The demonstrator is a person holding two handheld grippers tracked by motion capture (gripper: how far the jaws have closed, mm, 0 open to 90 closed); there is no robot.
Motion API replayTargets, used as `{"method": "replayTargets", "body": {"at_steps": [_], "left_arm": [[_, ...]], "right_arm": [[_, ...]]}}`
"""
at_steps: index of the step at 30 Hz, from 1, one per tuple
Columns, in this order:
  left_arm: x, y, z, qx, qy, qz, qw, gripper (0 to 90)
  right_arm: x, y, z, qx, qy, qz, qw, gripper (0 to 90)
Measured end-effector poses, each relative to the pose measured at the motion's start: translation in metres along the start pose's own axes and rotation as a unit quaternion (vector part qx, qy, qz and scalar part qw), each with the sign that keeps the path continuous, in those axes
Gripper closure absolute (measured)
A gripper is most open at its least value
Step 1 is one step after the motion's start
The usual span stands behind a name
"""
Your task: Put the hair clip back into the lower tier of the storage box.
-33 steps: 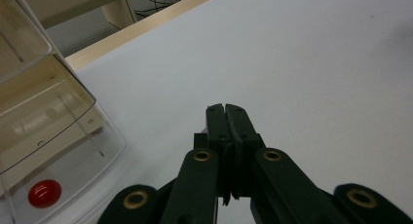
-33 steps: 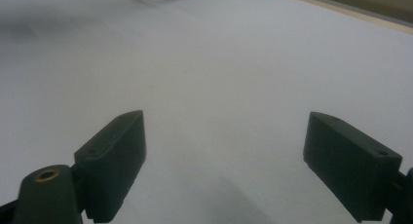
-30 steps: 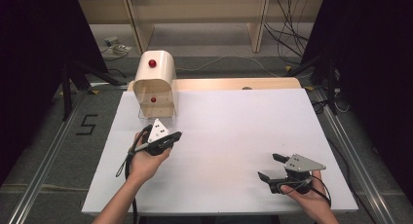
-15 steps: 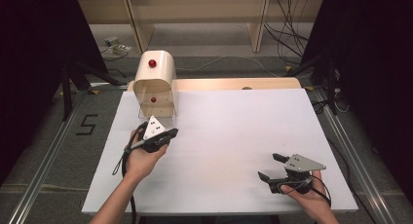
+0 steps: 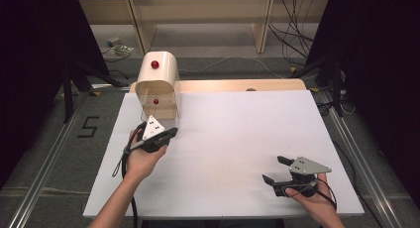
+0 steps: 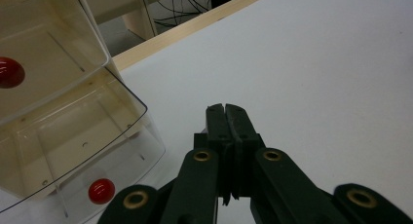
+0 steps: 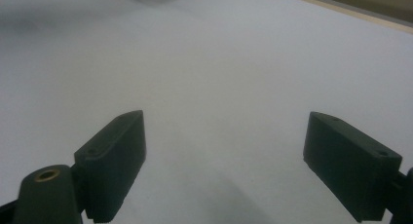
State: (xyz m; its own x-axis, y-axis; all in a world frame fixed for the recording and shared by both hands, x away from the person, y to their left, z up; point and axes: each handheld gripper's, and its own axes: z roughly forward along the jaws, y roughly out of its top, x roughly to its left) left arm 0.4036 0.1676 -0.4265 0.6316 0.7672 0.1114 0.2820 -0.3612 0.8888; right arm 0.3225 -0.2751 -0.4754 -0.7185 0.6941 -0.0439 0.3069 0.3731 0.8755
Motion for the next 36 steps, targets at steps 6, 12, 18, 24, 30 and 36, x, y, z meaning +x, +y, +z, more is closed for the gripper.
{"method": "replayTargets", "body": {"at_steps": [6,12,18,24,30,36], "left_arm": [[0.003,0.002,-0.001,-0.002,0.002,-0.001,1.0,89.5],[0.005,0.004,-0.001,-0.004,0.004,0.0,1.0,89.5],[0.006,0.005,-0.001,-0.005,0.007,-0.001,1.0,89.5],[0.008,0.005,-0.001,-0.004,0.008,-0.001,1.0,89.5],[0.01,0.004,-0.001,-0.004,0.011,-0.002,0.9999,89.5],[0.012,0.005,-0.002,-0.005,0.015,-0.002,0.9999,89.5]], "right_arm": [[0.0,0.0,0.0,0.0,-0.001,-0.001,1.0,16.3],[0.0,0.0,0.0,0.0,-0.002,0.0,1.0,16.3],[0.0,0.0,0.0,0.0,-0.002,0.0,1.0,16.3],[-0.001,0.0,0.0,0.001,-0.004,0.0,1.0,16.3],[-0.001,0.0,0.0,0.002,-0.005,0.001,1.0,16.3],[-0.001,0.0,0.001,0.0,-0.003,0.0,1.0,16.3]]}}
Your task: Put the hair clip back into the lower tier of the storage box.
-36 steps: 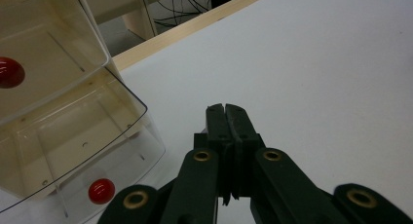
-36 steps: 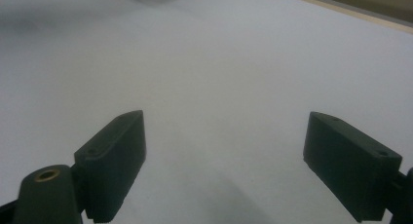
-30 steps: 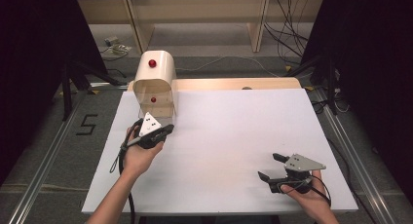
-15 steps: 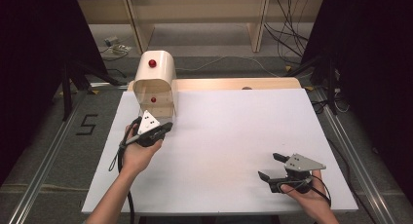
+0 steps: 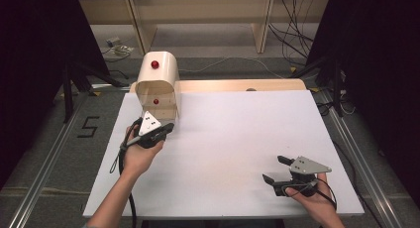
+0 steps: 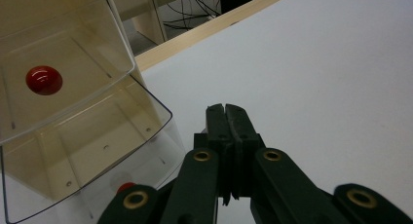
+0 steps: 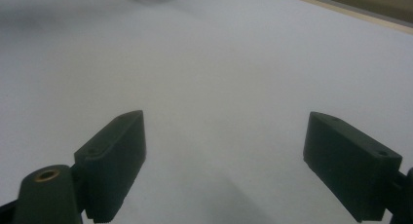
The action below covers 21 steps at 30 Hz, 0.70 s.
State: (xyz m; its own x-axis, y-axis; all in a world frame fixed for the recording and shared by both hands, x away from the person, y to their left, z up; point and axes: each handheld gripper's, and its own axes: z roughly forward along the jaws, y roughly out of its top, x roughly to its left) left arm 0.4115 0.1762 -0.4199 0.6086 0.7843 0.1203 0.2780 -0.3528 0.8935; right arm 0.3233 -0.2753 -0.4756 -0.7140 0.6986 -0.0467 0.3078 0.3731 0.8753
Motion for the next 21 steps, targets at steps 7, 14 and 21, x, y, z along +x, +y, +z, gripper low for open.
{"method": "replayTargets", "body": {"at_steps": [7,14,21], "left_arm": [[0.0033,-0.0002,0.0001,0.001,0.003,-0.001,1.0,89.5],[0.0062,0.0003,-0.0001,-0.002,0.007,-0.004,1.0,89.5],[0.0095,0.0007,-0.0007,-0.002,0.011,-0.005,0.9999,89.5]], "right_arm": [[-0.0003,0.0001,-0.0003,0.002,-0.003,0.002,1.0,16.4],[-0.0001,0.0,-0.0001,0.003,-0.003,0.001,1.0,16.4],[0.0,0.0001,-0.0001,0.002,-0.004,0.001,1.0,16.4]]}}
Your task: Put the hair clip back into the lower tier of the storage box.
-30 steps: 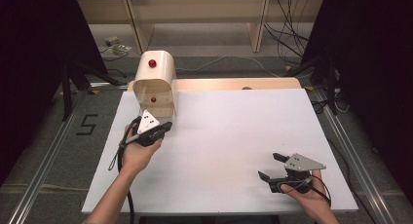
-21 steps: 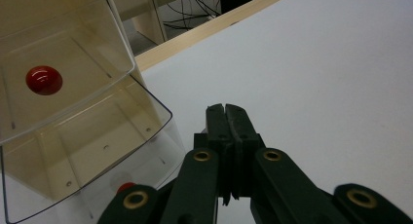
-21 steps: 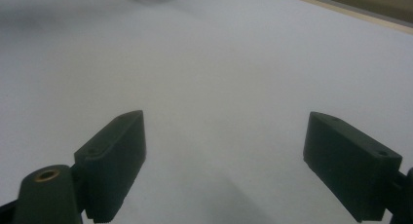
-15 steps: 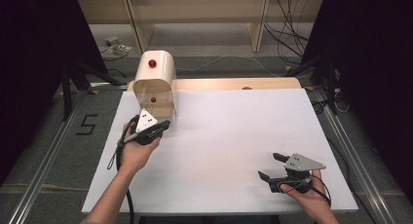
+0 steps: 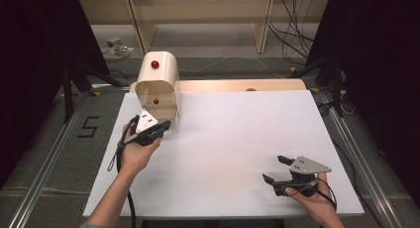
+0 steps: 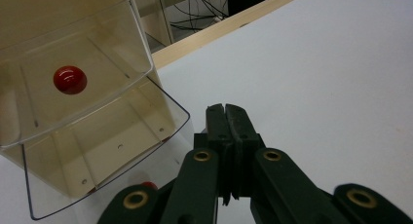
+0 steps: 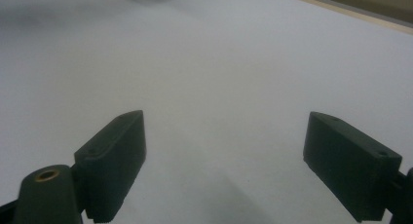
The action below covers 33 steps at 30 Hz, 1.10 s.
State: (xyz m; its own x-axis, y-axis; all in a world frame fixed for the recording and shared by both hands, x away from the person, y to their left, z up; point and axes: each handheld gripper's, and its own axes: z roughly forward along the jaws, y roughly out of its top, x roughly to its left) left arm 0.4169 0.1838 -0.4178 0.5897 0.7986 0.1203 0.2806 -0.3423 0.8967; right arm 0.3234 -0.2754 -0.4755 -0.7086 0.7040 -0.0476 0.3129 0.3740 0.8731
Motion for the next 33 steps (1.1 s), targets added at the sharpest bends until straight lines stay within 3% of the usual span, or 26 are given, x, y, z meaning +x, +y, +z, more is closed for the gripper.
{"method": "replayTargets", "body": {"at_steps": [33], "left_arm": [[0.013,0.005,0.005,-0.003,0.008,-0.006,0.9999,89.5]], "right_arm": [[-0.001,0.0,0.002,0.0,0.001,-0.003,1.0,16.4]]}}
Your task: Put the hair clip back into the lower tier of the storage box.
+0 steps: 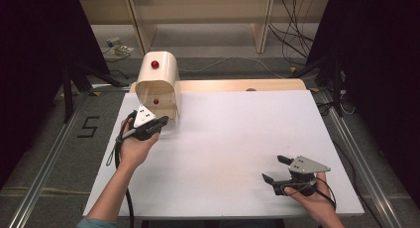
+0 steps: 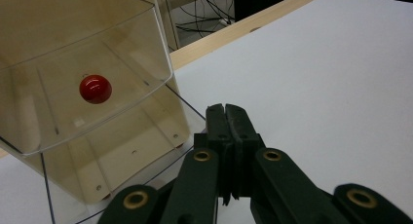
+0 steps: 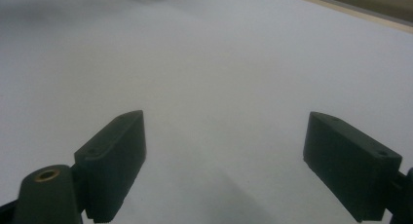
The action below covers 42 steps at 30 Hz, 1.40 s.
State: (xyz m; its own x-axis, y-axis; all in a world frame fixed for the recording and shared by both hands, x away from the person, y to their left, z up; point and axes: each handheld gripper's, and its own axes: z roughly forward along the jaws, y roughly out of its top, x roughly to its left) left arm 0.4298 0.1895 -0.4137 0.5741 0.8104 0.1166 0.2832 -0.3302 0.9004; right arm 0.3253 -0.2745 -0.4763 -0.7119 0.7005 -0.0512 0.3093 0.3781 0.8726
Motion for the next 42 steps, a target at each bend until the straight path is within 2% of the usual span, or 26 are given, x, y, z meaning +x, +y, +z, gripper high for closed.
{"method": "replayTargets", "body": {"at_steps": [13,42], "left_arm": [[0.007,0.005,-0.001,-0.007,0.007,-0.008,0.9999,89.5],[0.017,0.009,0.003,-0.006,0.014,-0.011,0.9998,89.5]], "right_arm": [[0.0,0.0,0.0,0.0,-0.001,0.0,1.0,16.4],[-0.001,0.0,0.0,0.002,-0.003,0.001,1.0,16.4]]}}
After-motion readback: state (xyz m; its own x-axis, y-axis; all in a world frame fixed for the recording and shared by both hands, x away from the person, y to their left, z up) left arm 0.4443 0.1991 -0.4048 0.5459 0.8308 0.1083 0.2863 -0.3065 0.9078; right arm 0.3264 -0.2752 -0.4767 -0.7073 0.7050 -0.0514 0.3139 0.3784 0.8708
